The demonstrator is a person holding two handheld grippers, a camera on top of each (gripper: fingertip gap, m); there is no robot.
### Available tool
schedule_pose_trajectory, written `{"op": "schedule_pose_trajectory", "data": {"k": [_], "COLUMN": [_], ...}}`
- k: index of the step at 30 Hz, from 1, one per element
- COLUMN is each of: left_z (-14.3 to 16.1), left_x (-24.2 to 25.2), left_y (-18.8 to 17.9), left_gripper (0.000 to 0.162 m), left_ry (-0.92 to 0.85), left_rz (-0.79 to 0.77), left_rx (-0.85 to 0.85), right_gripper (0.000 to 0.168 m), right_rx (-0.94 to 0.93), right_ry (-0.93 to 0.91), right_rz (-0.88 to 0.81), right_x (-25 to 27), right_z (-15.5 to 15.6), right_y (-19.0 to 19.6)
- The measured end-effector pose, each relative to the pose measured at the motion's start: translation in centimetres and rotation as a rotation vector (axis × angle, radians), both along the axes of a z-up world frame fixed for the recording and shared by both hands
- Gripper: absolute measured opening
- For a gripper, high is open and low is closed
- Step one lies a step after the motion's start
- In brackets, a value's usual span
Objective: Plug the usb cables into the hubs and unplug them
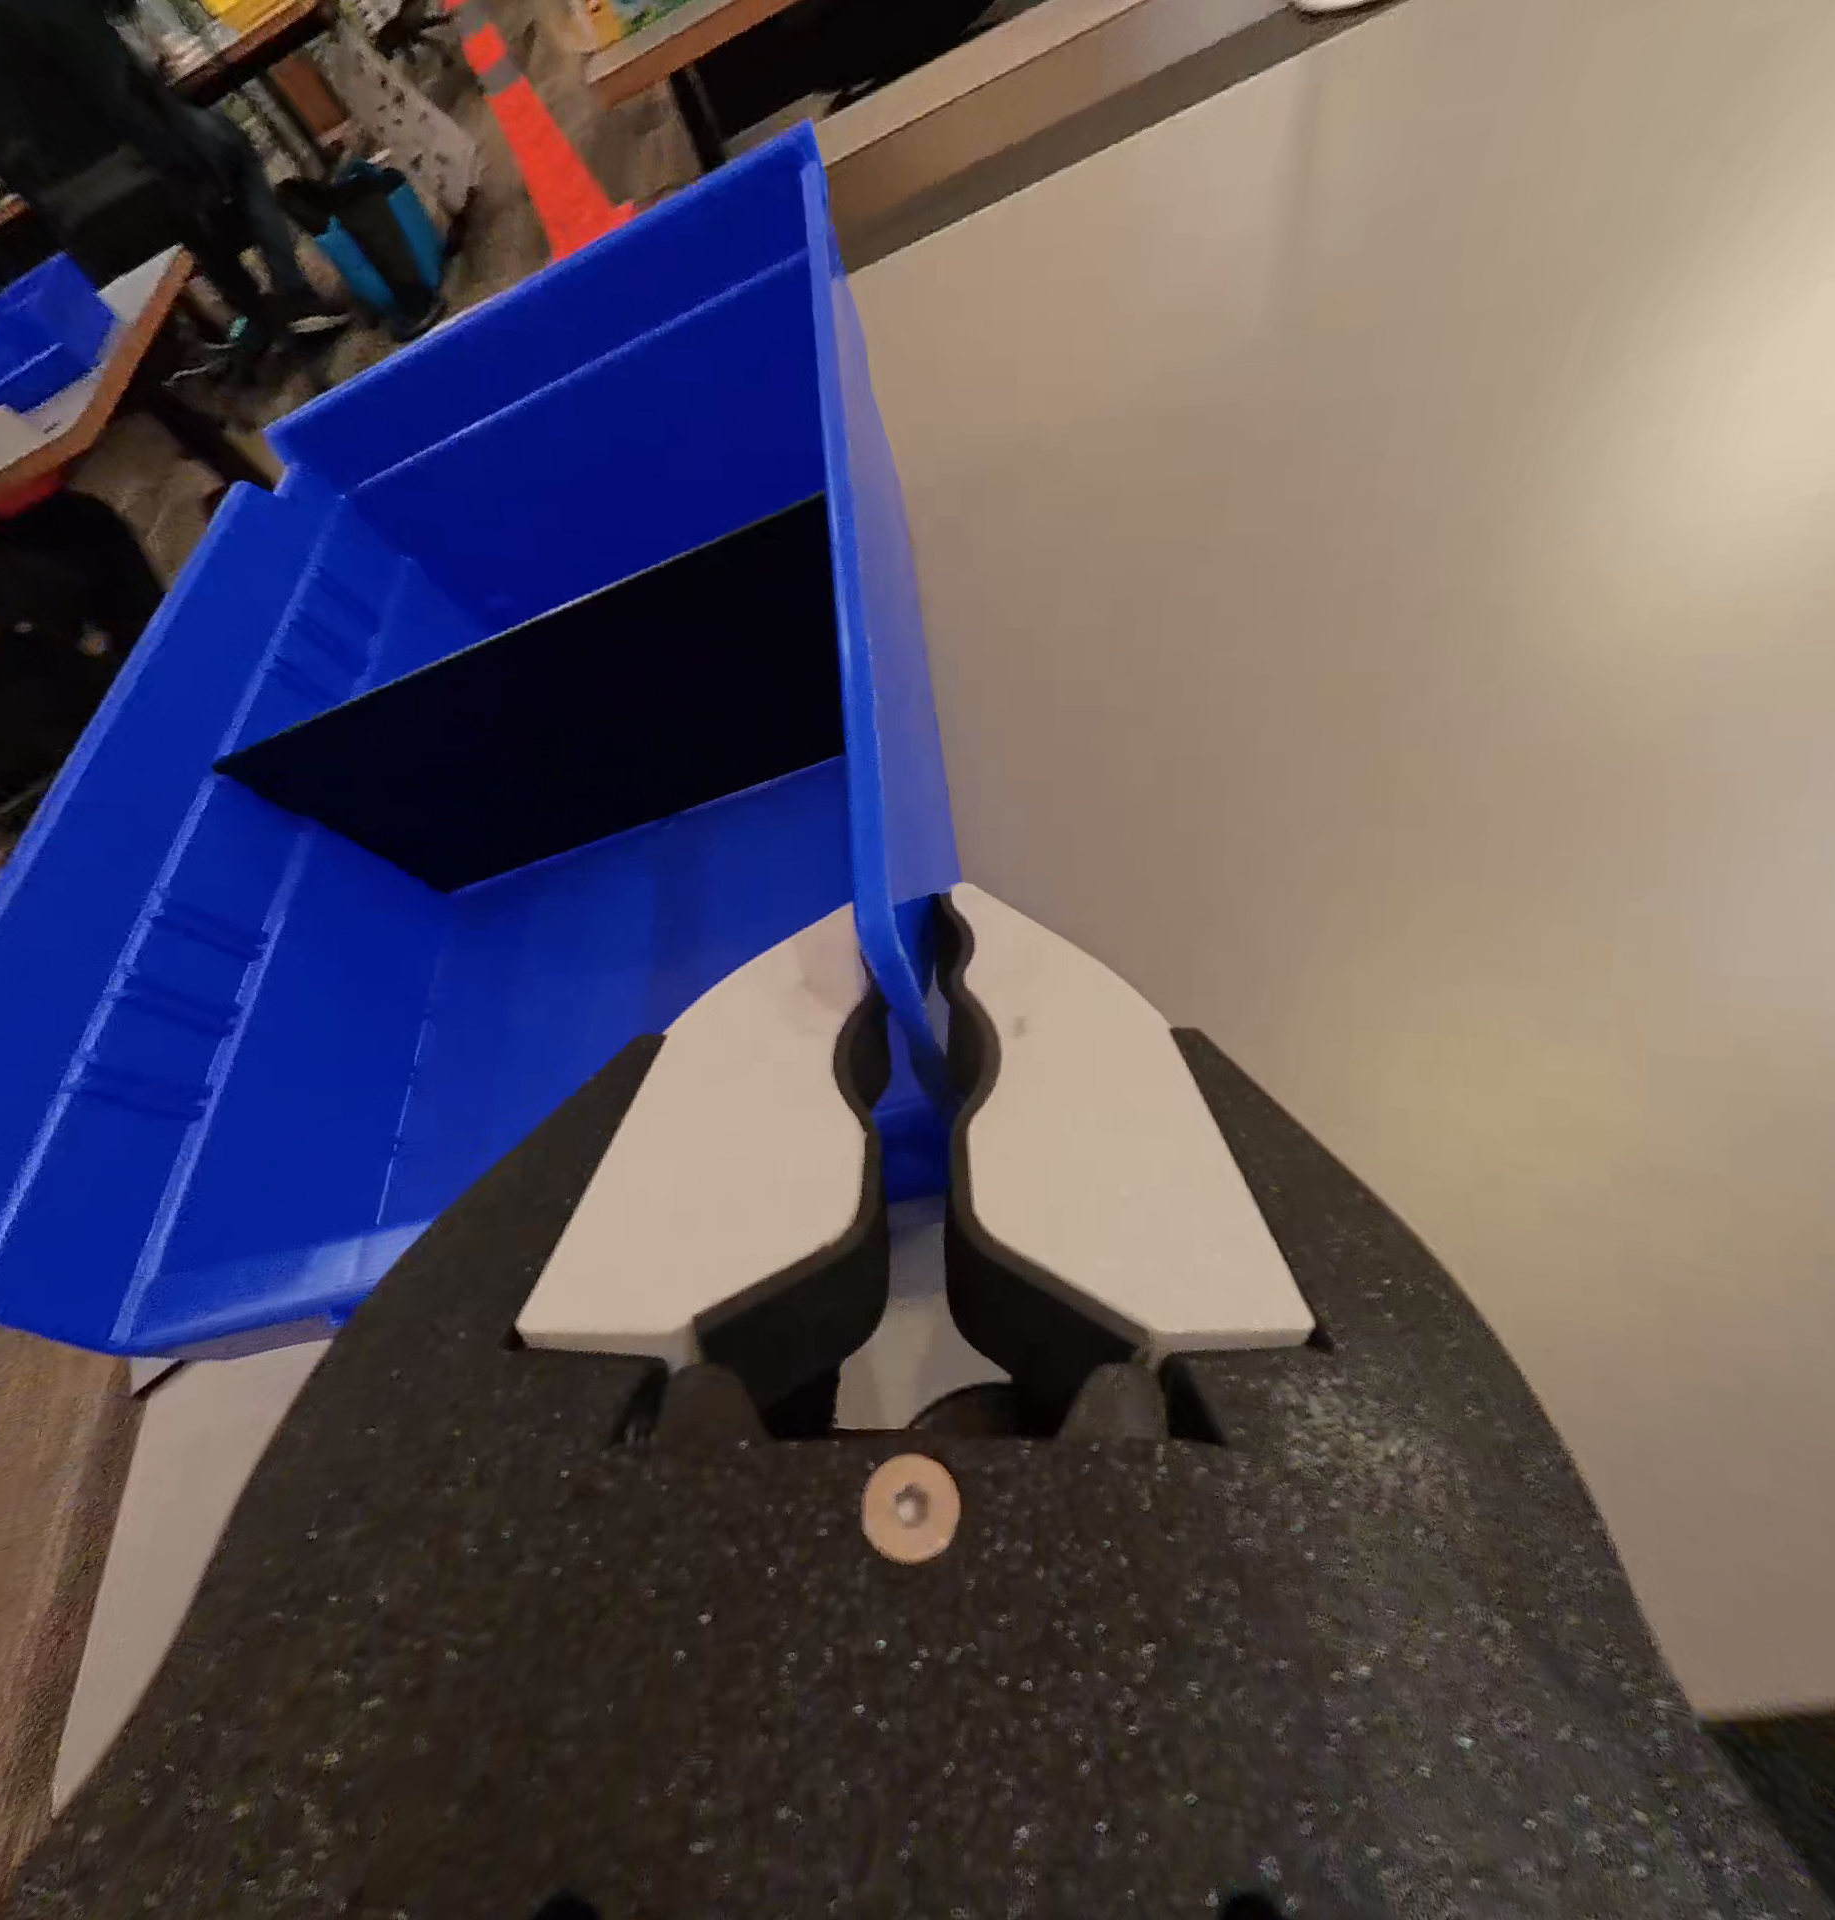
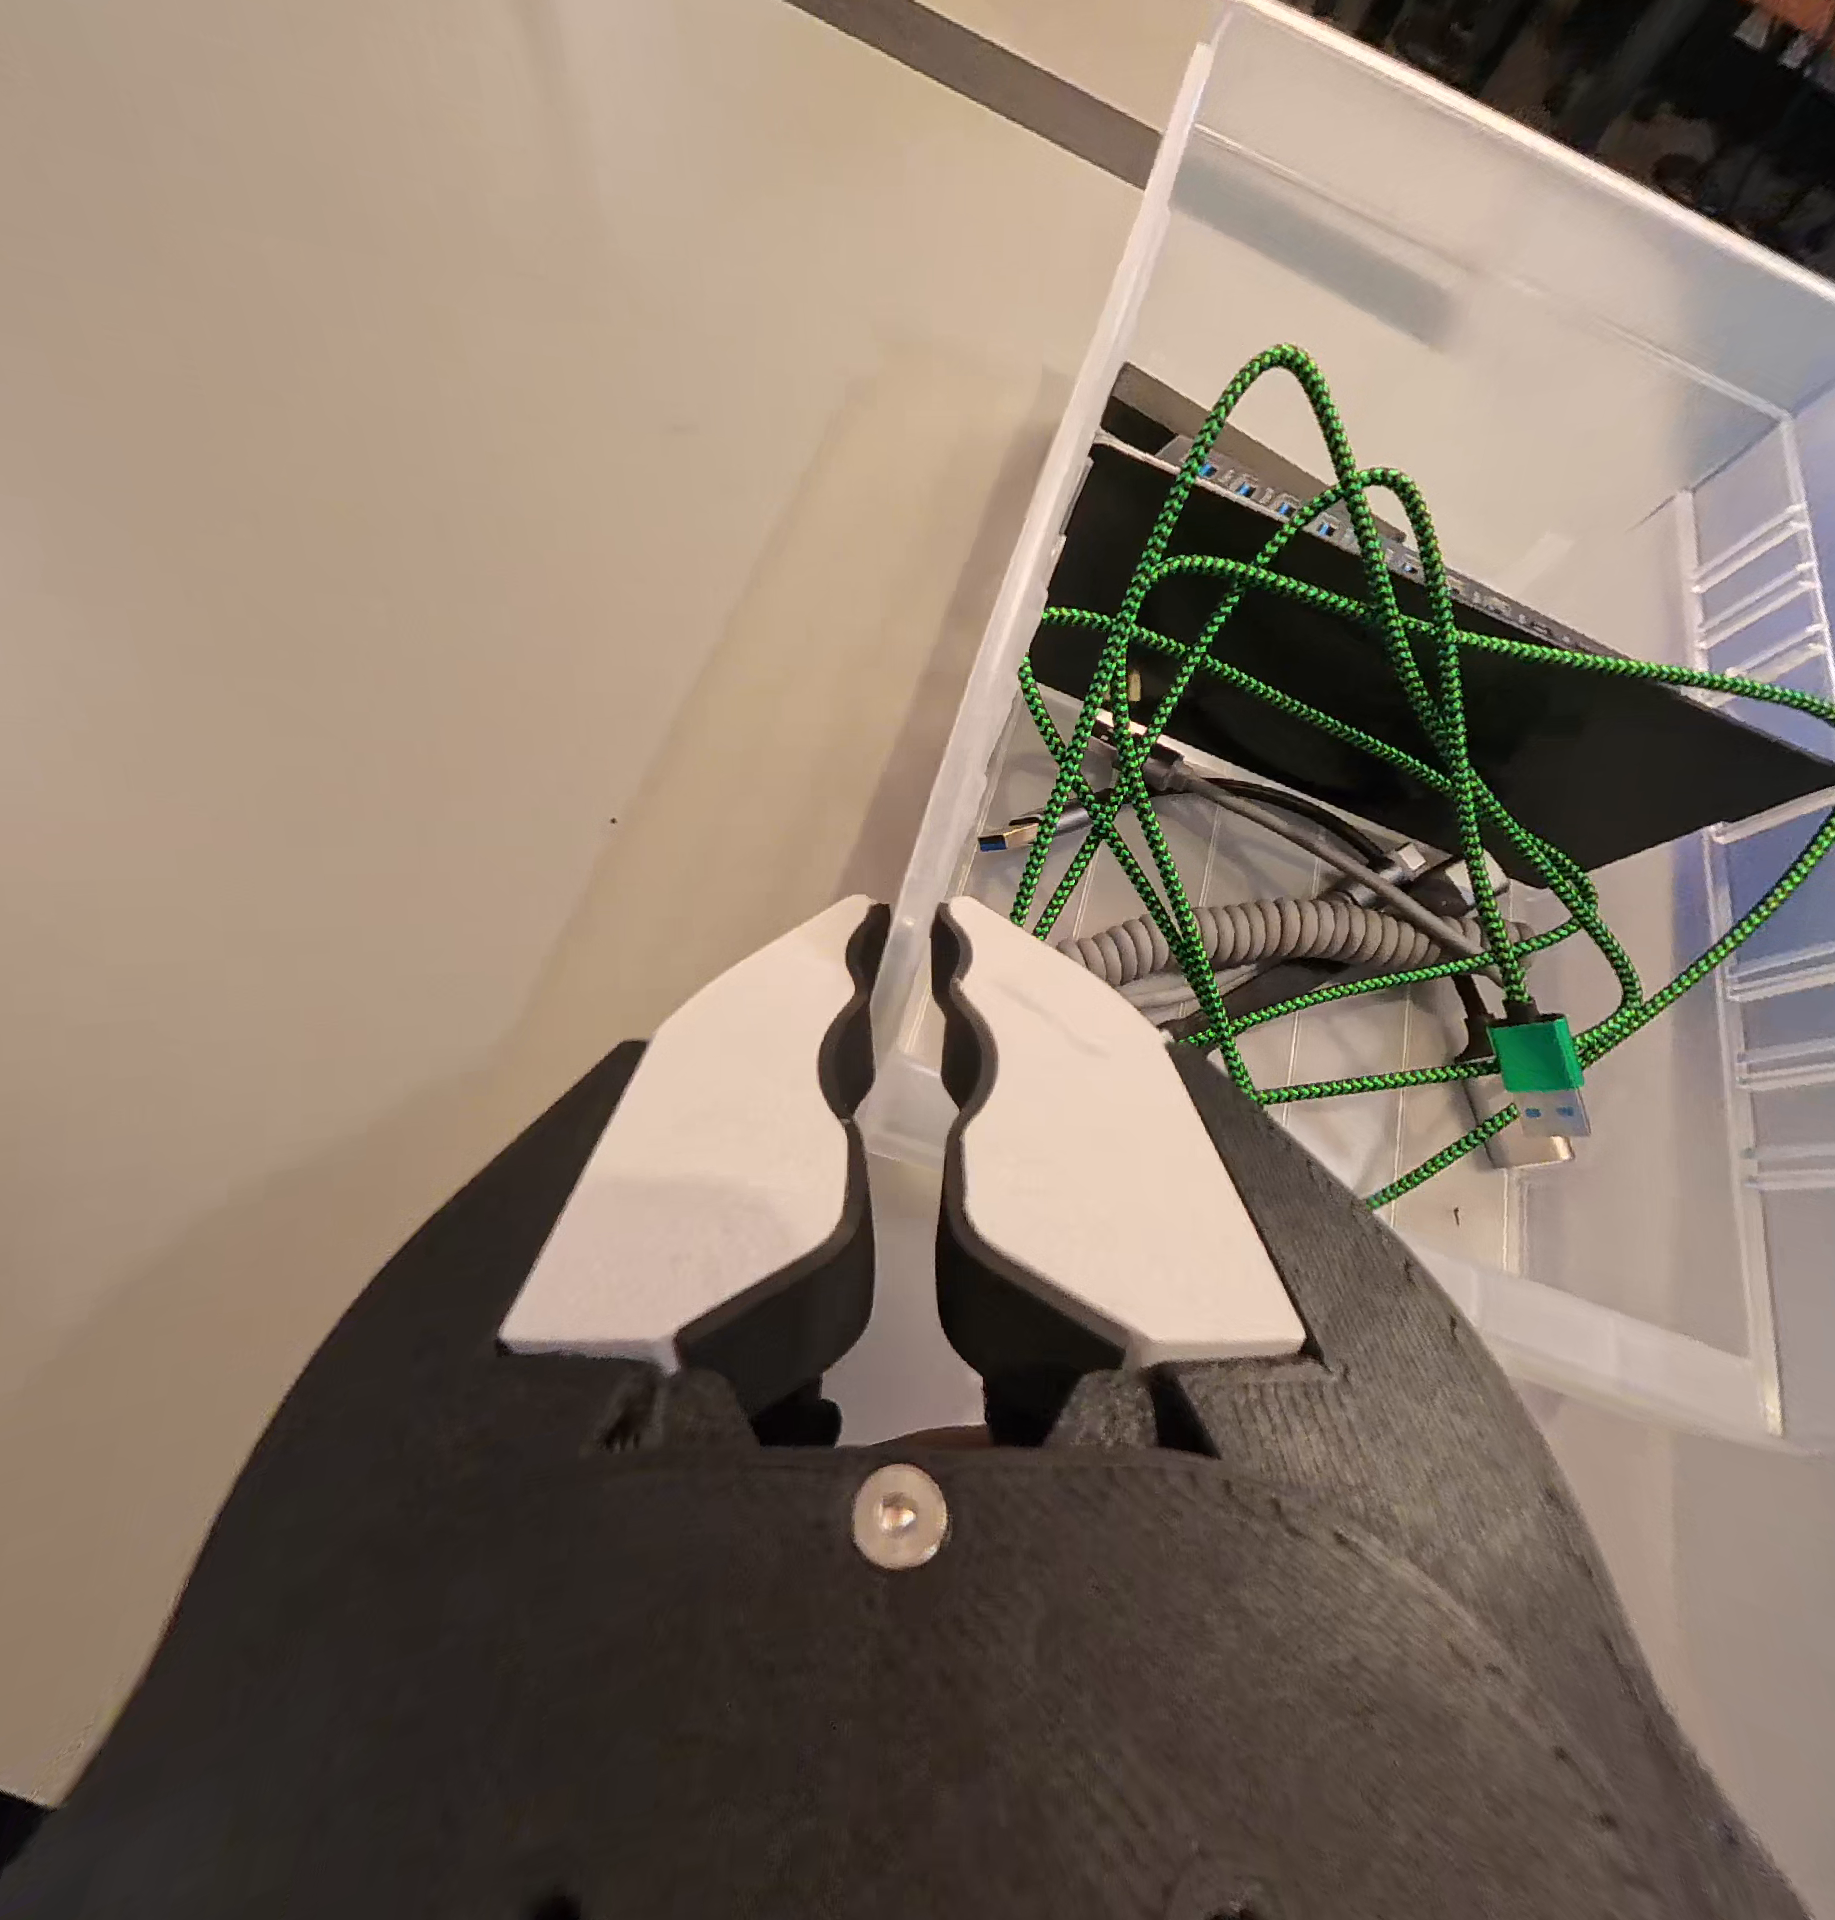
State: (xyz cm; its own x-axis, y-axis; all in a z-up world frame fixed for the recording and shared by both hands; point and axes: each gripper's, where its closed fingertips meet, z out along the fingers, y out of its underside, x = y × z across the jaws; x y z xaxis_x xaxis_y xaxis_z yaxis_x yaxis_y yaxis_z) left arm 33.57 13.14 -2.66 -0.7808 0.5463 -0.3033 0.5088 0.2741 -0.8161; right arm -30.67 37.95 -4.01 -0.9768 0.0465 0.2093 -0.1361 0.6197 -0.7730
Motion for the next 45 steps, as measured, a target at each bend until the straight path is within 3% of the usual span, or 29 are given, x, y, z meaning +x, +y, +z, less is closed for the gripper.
{"op": "schedule_pose_trajectory", "data": {"k": [13,27,34,41,45], "left_z": [2.5,1.3,0.6,-0.6,-1.0], "left_x": [-7.6,-16.7,-18.6,-19.4,-19.2], "left_y": [8.3,16.7,19.5,20.6,20.9], "left_gripper": [0.007,0.006,0.006,0.005,0.004], "left_ry": [0.034,0.033,0.060,0.068,0.060], "left_rz": [-0.610,-1.325,-1.468,-1.481,-1.436], "left_rx": [-0.026,-0.006,0.035,0.091,0.110], "right_gripper": [0.007,0.006,0.007,0.004,0.001], "right_rx": [-0.024,0.031,0.048,0.030,0.025], "right_ry": [-0.006,-0.058,-0.065,-0.082,-0.102], "right_rz": [0.252,0.751,1.020,1.218,1.244], "right_x": [0.2,5.4,11.5,17.0,18.6], "right_z": [0.5,0.3,0.1,-0.1,-0.1], "right_y": [-3.2,-10.7,-15.5,-17.5,-18.5]}}
